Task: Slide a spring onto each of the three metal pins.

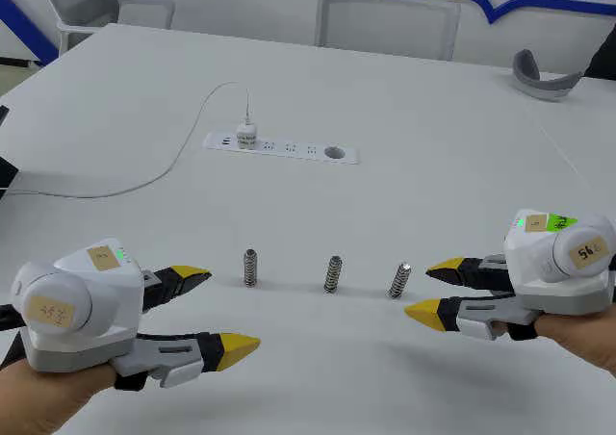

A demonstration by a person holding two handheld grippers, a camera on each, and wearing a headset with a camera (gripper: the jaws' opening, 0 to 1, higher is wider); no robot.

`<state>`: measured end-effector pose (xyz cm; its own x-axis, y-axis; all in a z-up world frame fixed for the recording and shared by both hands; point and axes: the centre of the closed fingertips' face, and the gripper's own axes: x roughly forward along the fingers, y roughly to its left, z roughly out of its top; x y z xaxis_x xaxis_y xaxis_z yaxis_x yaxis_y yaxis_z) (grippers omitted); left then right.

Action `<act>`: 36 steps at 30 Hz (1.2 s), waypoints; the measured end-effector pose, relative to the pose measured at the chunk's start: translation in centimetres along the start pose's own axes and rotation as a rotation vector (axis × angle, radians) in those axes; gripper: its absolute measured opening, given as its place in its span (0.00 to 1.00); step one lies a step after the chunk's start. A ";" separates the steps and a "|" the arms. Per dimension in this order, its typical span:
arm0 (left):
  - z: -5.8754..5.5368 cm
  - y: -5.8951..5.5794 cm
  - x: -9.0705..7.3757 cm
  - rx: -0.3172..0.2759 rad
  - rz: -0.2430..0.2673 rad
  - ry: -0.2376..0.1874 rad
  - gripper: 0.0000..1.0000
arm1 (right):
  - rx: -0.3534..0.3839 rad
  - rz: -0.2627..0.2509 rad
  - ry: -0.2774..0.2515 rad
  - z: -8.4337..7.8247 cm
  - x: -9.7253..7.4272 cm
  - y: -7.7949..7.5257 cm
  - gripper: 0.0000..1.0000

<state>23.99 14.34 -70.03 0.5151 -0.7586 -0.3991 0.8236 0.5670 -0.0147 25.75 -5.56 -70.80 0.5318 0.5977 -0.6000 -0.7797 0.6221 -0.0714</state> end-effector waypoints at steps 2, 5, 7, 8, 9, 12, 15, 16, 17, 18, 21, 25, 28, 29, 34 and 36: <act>-0.1 0.0 -0.1 -0.002 0.001 0.001 0.64 | -0.003 0.002 -0.003 -0.1 -0.2 0.2 0.40; -0.2 0.1 -0.1 -0.004 0.003 0.003 0.64 | -0.003 0.004 -0.016 -0.1 -0.5 0.5 0.42; -0.2 0.1 -0.2 -0.006 0.005 0.004 0.64 | -0.003 0.004 -0.024 -0.1 -0.7 0.8 0.43; -0.2 0.1 -0.2 -0.007 0.006 0.004 0.64 | -0.003 0.006 -0.028 -0.1 -0.7 0.9 0.44; -0.3 0.1 -0.2 -0.008 0.007 0.004 0.64 | -0.003 0.007 -0.031 -0.2 -0.8 1.0 0.45; -0.4 0.2 -0.3 -0.010 0.009 0.006 0.65 | -0.004 0.010 -0.032 -0.4 -1.0 1.3 0.46; -0.6 0.2 -0.3 -0.015 0.012 0.008 0.65 | -0.001 0.007 -0.039 -0.4 -1.2 1.4 0.48; -0.6 0.2 -0.3 -0.015 0.012 0.008 0.65 | 0.003 0.006 -0.043 -0.4 -1.3 1.4 0.48; -0.7 0.3 -0.3 -0.016 0.014 0.009 0.65 | 0.007 0.004 -0.050 -0.4 -1.3 1.5 0.49; -0.7 0.3 -0.4 -0.017 0.014 0.010 0.65 | 0.009 0.003 -0.052 -0.4 -1.4 1.5 0.50; -0.8 0.3 -0.4 -0.019 0.015 0.011 0.66 | 0.011 -0.001 -0.051 -0.7 -1.4 1.7 0.51; -0.9 0.4 -0.4 -0.023 0.017 0.012 0.66 | 0.020 -0.004 -0.053 -1.1 -1.6 1.7 0.54; -1.0 0.4 -0.4 -0.025 0.019 0.012 0.66 | 0.030 -0.012 -0.060 -1.1 -1.8 1.7 0.56; -1.0 0.4 -0.4 -0.026 0.019 0.013 0.66 | 0.030 -0.013 -0.060 -1.2 -1.8 1.7 0.56; -1.1 0.4 -0.4 -0.029 0.020 0.013 0.66 | 0.038 -0.023 -0.070 -1.2 -2.1 1.6 0.58; -1.1 0.4 -0.4 -0.030 0.021 0.013 0.66 | 0.038 -0.027 -0.071 -1.2 -2.1 1.7 0.59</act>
<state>23.84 15.24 -70.90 0.5289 -0.7424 -0.4112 0.8049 0.5924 -0.0341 22.94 -6.39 -70.57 0.5753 0.6143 -0.5400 -0.7527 0.6560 -0.0556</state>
